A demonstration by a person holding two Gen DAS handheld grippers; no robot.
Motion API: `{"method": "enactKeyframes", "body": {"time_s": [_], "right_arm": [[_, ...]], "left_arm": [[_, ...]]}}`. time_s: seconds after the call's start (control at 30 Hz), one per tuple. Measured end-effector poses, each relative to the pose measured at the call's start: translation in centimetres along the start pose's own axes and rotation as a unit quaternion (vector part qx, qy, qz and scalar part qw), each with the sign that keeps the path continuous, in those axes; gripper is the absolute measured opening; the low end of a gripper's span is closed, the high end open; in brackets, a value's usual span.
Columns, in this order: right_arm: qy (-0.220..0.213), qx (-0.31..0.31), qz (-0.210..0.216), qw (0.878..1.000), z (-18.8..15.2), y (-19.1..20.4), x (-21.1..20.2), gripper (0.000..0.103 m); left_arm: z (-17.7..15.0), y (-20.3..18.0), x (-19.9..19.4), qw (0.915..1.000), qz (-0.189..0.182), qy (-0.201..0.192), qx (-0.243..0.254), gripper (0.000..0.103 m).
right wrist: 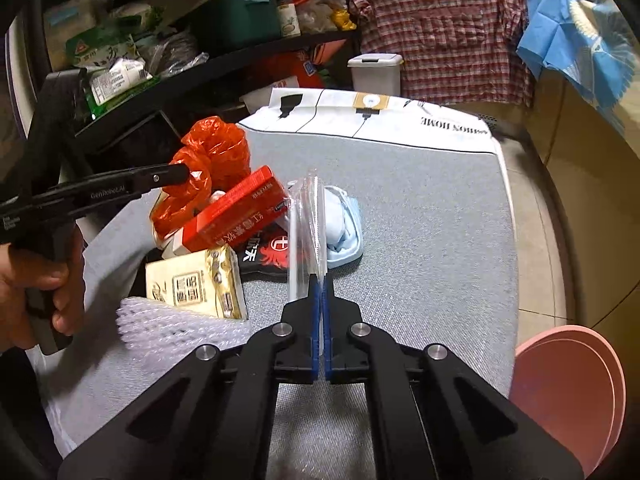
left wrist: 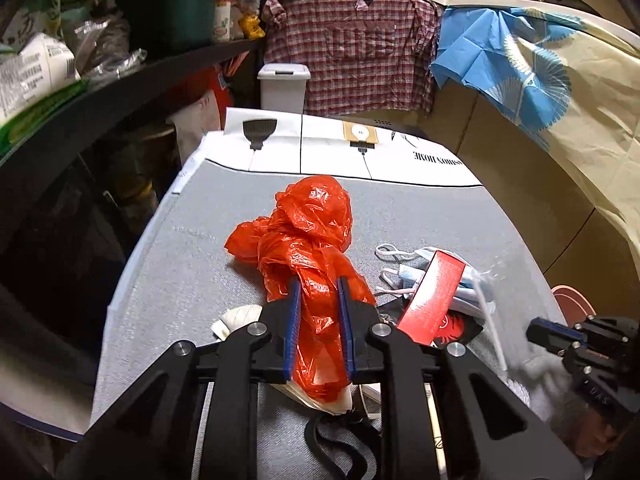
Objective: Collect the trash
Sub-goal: 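Carry the red bag and clear sleeve over the pink bucket with both tools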
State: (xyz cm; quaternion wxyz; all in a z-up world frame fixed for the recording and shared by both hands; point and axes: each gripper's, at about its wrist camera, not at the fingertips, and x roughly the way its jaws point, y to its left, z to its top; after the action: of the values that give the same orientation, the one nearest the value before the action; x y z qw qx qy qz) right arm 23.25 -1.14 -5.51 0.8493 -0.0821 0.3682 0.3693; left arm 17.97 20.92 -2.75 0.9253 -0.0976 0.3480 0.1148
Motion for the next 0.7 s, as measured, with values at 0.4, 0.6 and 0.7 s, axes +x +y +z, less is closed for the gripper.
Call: {"method": "enactKeyframes", "body": {"time_s": [0.4,0.6,0.7], "right_arm": [[-0.035,0.023,-0.022,0.999,0.1,0.1,-4.9,0.001],[-0.049,0.034,-0.051,0.997,-0.1,0.2,-7.7,0.001],[-0.055,0.038,-0.066,0.996,-0.6,0.2,-9.3,0.001]], "left_arm": [[0.6,-0.7,-4.1,0.9991,-0.006,-0.041,0.005,0.017],[0.1,-1.4,-6.4,0.9984,-0.014,-0.054,0.009,0.017],[-0.4,-1.8,-7.5,0.9981,-0.021,-0.058,-0.001,0.017]]}}
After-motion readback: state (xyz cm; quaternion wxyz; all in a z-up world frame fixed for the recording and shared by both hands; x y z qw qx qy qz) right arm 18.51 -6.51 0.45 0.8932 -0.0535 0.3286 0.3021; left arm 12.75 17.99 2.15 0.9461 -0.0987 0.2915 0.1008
